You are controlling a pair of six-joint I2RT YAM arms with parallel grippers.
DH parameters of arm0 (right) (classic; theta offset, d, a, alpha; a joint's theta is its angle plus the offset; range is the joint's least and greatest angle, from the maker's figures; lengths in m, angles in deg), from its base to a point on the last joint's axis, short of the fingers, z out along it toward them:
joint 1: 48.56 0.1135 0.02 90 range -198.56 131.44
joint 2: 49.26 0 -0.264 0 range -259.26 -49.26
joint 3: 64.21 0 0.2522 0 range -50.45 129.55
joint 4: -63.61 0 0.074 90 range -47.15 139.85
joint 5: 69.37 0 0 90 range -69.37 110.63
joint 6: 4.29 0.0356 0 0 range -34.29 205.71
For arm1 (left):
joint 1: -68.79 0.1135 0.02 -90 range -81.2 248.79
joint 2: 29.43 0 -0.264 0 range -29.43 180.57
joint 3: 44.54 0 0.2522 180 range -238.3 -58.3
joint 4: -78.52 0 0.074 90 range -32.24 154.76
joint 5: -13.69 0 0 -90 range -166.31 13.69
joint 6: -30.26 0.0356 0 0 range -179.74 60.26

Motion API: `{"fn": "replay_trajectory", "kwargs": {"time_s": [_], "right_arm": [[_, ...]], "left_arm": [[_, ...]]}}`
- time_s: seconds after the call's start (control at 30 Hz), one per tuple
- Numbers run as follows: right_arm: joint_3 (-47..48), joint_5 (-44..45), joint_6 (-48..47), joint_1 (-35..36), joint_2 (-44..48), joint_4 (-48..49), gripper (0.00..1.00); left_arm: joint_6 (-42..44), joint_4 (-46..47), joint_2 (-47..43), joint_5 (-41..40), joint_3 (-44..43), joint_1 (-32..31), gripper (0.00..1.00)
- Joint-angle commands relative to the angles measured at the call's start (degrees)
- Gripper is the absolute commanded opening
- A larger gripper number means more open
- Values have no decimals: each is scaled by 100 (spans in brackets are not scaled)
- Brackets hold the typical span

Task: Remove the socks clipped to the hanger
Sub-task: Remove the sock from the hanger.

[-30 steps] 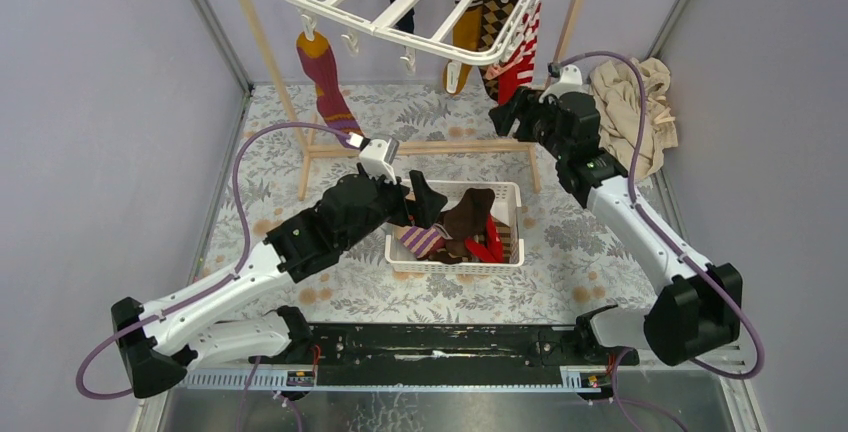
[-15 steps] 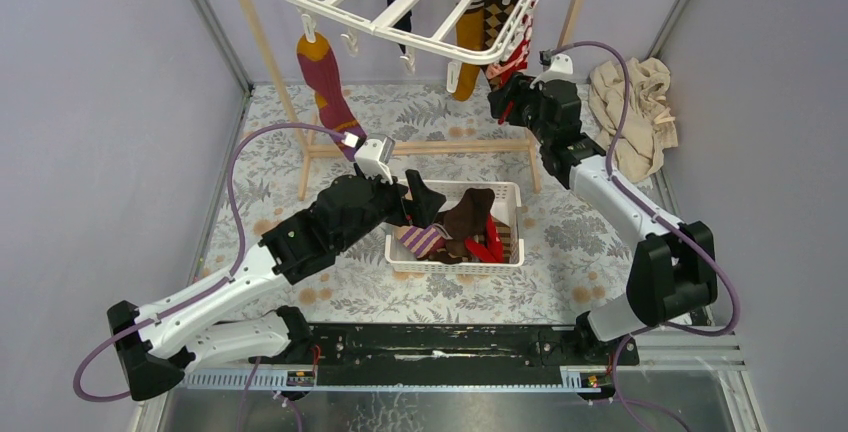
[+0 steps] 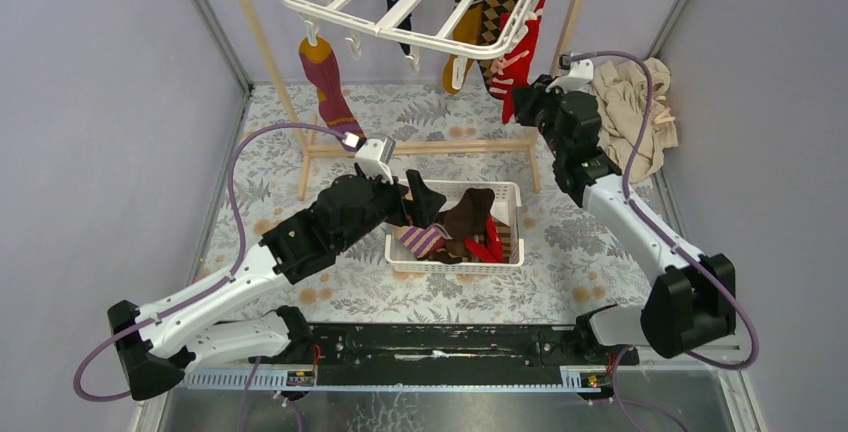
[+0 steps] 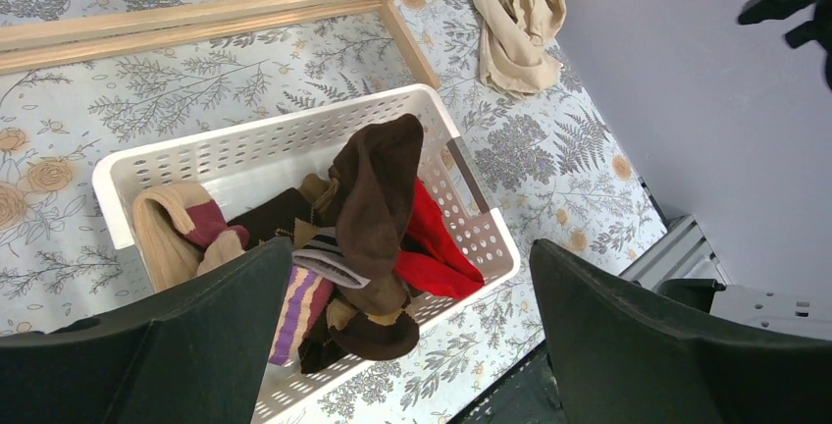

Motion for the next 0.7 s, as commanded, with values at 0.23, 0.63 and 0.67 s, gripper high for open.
{"fn": "replay_trajectory", "kwargs": {"time_s": [0.23,0.63,0.67], "right_arm": [[121,-1554,276,-280,944,-903,9],[395,-3830,1443,-1128,1084,-1576,8],[383,-4019,1577,-1193,1076,-1502,8]], "left_arm": [[54,346,138,341,-172,14,98],[625,2305,696,600,-58,35,98],[617,2465,814,647,-71,84,98]]}}
